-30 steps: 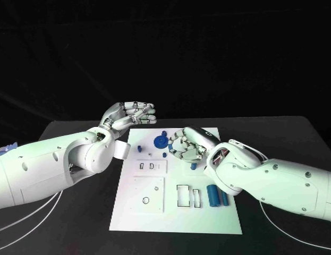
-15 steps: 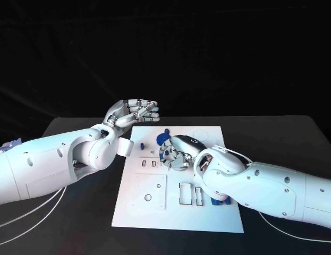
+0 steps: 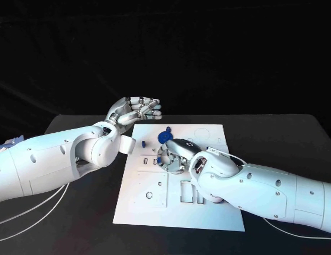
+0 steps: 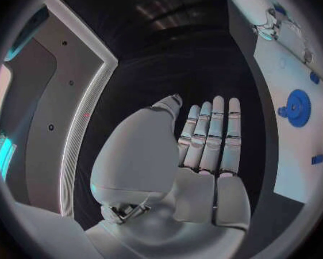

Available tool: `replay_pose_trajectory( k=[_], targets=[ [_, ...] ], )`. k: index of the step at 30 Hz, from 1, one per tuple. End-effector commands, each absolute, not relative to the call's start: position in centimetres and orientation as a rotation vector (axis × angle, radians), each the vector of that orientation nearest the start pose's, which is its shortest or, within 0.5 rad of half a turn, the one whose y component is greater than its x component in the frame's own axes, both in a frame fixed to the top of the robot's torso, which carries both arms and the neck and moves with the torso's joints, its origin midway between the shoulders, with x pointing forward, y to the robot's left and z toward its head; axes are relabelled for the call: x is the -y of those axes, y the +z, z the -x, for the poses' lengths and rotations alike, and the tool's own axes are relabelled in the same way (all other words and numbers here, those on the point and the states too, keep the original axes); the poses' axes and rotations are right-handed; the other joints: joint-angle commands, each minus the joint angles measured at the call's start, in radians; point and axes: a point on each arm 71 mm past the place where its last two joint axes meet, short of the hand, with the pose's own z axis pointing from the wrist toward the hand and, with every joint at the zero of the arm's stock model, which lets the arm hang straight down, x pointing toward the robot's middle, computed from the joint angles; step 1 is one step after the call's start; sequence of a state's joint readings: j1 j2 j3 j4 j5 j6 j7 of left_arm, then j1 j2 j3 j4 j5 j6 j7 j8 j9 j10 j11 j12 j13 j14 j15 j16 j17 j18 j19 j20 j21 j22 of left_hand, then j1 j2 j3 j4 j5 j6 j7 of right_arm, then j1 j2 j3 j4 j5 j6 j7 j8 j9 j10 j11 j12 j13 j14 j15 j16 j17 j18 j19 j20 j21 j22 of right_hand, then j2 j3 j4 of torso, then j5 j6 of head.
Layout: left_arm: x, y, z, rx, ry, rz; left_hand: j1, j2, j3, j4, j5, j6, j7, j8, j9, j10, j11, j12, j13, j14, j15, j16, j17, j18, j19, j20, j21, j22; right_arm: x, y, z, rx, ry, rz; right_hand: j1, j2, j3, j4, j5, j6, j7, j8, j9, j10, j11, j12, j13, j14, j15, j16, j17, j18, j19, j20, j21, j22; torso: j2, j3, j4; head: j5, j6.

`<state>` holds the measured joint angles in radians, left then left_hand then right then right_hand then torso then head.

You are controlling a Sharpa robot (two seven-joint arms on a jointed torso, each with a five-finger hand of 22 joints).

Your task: Assemble the parts on the task board

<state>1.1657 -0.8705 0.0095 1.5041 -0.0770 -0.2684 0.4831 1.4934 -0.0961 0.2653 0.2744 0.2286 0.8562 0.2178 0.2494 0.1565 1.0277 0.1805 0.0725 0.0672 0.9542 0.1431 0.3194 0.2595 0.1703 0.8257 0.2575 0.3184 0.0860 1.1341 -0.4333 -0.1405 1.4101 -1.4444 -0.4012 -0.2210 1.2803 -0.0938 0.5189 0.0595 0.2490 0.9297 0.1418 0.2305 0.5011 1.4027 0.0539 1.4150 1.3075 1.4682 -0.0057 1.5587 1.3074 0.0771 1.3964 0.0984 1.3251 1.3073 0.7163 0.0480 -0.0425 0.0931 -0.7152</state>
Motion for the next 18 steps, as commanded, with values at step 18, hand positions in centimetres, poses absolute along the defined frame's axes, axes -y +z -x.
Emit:
replay_pose_trajectory(
  k=[18],
  targets=[
    [-22.60, -16.91, -49.23, -1.321, -1.608, 0.997, 0.001, -0.011, 0.004, 0.000, -0.004, -0.006, 0.026, -0.004, -0.001, 0.004, 0.006, -0.006, 0.001, -0.006, -0.001, -0.004, 0.001, 0.014, 0.001, 0.008, -0.006, -0.001, 2.74, -24.88, -45.14, -1.761, 0.800, 0.243, -0.012, -0.001, 0.001, 0.007, -0.002, 0.006, -0.003, 0.014, 0.019, -0.002, 0.003, -0.007, 0.056, 0.092, -0.007, -0.001, 0.218, -0.002, -0.005, -0.005, -0.007, -0.001, -0.001, 0.0002, -0.0014, 0.002, -0.004]
  ],
)
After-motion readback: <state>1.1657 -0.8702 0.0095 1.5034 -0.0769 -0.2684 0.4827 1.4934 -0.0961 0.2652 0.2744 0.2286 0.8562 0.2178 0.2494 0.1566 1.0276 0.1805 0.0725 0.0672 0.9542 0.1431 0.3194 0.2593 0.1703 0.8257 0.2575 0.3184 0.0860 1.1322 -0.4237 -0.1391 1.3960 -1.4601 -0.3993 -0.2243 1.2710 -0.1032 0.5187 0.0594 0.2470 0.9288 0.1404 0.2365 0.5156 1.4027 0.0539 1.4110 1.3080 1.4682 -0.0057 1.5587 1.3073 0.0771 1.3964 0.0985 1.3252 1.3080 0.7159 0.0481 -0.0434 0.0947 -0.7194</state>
